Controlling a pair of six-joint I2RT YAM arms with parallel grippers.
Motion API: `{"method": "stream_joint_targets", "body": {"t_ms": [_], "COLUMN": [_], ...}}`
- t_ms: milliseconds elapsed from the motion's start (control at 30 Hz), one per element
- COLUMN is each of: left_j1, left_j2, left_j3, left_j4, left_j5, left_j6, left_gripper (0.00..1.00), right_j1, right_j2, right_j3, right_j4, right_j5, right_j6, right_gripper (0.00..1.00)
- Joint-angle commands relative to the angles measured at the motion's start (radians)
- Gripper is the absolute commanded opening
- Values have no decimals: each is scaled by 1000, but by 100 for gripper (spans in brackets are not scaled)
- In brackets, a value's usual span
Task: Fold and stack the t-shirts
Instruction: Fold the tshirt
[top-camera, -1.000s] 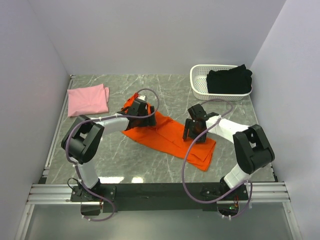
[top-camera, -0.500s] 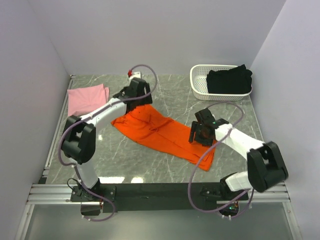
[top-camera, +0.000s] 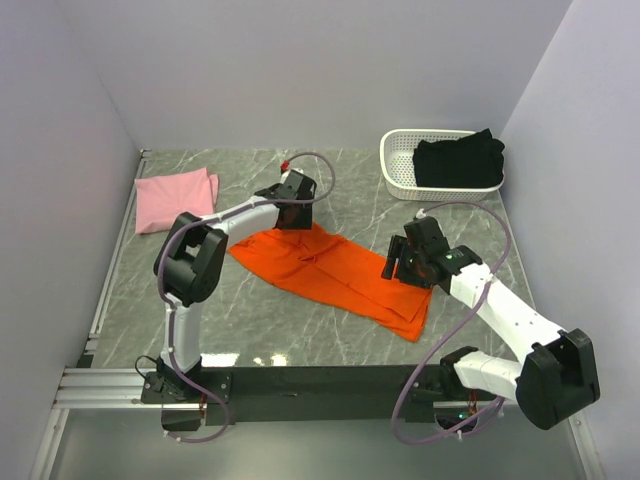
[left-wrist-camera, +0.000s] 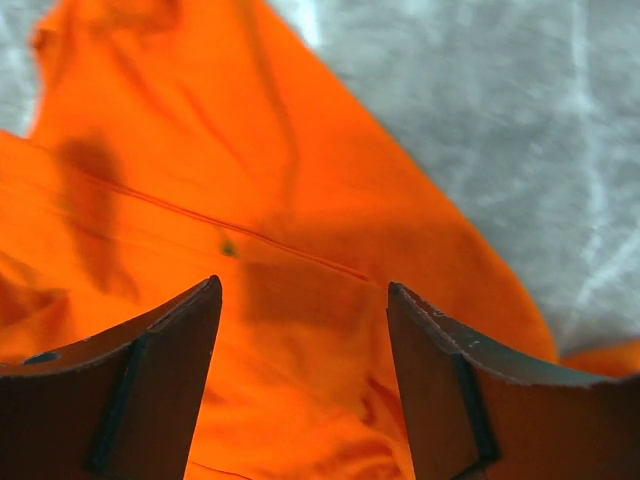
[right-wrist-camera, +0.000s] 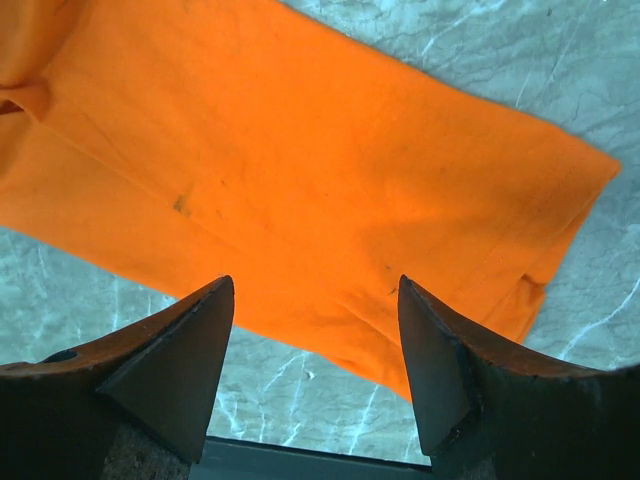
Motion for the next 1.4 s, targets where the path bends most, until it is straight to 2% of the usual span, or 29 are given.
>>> {"method": "stream_joint_targets", "body": {"t_ms": [0,200,500,700,733,800,833,867,1133,1367], "left_j1": [-16,-27,-30,-31,-31,-31,-31,-31,-34,-45], "left_j2": [-6,48,82,8,-15,-39,-50,-67,-237,-320], "left_j3": [33,71,104,19,4,-49,-65,-79,-272,-416], "left_j4": [5,-28,-36,5,14,50,59,67,182,199], "left_j5": [4,-28,-51,-103,-108,-103,-102,-100,-169,-214], "left_j6": [22,39,61,39,34,24,19,10,-87,-179], "left_gripper": [74,73,52,32,23,13,3,1,1,1], "right_j1": [-5,-5,-5,-5,-5,-3,-5,-6,0,9], "right_j2": [-24,-36,-73,-76,-76,-69,-66,-62,-36,-19], "right_j3": [-18,-40,-47,-55,-58,-60,-58,-57,-61,-74], "right_j4": [-4,-1,-9,-6,-4,2,3,6,25,45], "right_j5": [-12,-17,-18,-18,-20,-20,-21,-23,-27,-32], "right_j6": [-17,-17,-16,-16,-16,-19,-19,-21,-28,-28], "right_gripper": [73,73,73,73,73,73,73,73,73,73]}}
